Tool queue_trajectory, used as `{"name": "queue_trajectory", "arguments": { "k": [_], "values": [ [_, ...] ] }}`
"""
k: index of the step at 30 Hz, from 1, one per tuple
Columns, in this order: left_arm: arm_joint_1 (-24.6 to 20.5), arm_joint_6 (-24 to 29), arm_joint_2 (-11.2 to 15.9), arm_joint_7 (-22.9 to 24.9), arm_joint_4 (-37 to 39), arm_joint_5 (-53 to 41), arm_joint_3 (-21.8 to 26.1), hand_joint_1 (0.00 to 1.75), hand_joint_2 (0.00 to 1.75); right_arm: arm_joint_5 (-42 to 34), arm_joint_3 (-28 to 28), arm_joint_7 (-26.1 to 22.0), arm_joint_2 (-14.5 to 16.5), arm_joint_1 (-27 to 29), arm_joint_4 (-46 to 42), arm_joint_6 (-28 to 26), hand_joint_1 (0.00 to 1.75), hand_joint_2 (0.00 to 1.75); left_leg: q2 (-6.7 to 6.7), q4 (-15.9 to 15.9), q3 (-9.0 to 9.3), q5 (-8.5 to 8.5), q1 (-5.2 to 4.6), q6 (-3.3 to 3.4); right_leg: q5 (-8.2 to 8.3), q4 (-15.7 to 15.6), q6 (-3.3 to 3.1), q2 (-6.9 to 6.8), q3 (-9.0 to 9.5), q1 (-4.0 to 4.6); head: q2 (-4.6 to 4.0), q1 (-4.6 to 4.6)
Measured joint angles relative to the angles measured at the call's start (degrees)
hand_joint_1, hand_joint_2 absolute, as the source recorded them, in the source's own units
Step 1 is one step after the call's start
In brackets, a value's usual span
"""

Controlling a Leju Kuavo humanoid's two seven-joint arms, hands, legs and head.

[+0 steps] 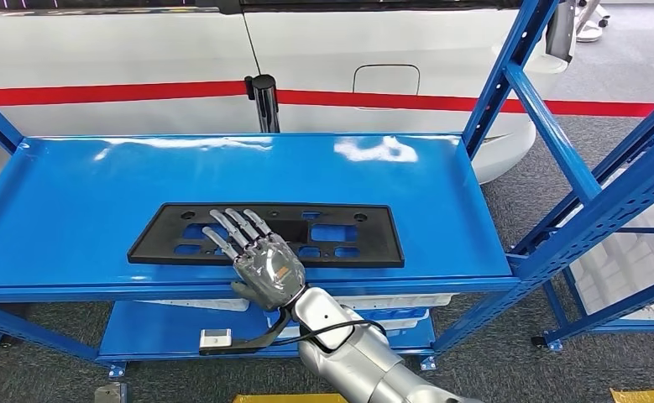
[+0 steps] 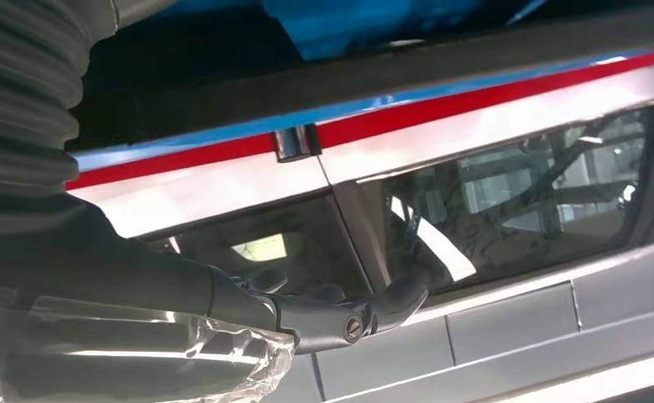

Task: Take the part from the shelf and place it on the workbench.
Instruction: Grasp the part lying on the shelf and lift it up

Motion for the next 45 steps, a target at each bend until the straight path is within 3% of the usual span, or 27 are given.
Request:
{"name": "queue_trajectory", "arguments": {
  "k": [12,22,23,27,28,32,45],
  "values": [
    [-0.55,0.48,-0.39,0.12,0.00,0.15,0.75,0.00,0.00,7.21,-1.35,10.62,2.05,-7.18,12.72,0.00,0.00,1.75,0.01,0.00,0.06,0.00,0.01,0.00,0.00,0.00,0.00,0.00,0.02,-0.01,0.00,0.00],
    [-0.57,1.20,-0.60,0.29,0.00,0.42,1.57,0.00,0.00,10.95,-3.34,18.26,2.35,-10.28,17.20,0.00,0.02,1.75,0.02,0.00,0.10,0.01,0.00,0.01,0.01,0.00,0.00,0.01,0.07,-0.01,0.00,0.00],
    [-0.57,1.26,-0.61,0.27,0.00,0.49,1.67,0.00,0.00,11.26,-3.61,18.70,2.36,-10.51,17.55,0.00,0.10,1.75,0.02,0.00,0.11,0.01,0.00,0.01,0.01,0.00,0.00,0.01,0.08,-0.01,0.00,0.00],
    [-0.56,1.69,-0.63,0.13,0.00,0.68,2.17,0.00,0.00,12.32,-4.52,20.40,2.44,-11.25,19.24,0.03,1.51,1.75,0.01,0.01,0.11,0.01,0.00,0.01,0.01,0.00,0.00,0.00,0.08,-0.01,0.00,0.00],
    [-0.56,1.79,-0.63,0.12,0.00,0.68,2.28,0.00,0.00,12.52,-4.60,20.76,2.44,-11.35,19.64,0.05,1.60,1.75,0.01,0.01,0.10,0.01,0.00,0.01,0.01,0.00,0.00,0.00,0.09,-0.01,0.00,0.00],
    [-0.56,1.92,-0.63,0.12,0.00,0.68,2.62,0.00,0.00,13.06,-4.67,21.47,2.44,-11.46,20.89,0.13,1.73,1.75,0.02,0.01,0.10,0.01,0.00,0.01,0.01,0.00,0.00,0.00,0.08,0.00,0.00,0.00],
    [-0.56,2.12,-0.63,0.12,0.00,0.26,2.96,0.00,0.00,13.98,-4.64,22.29,2.61,-11.42,21.97,0.35,1.75,1.75,0.01,0.01,0.07,0.01,0.00,0.01,0.01,0.00,0.00,0.00,0.06,0.00,0.00,0.00]
  ]
}}
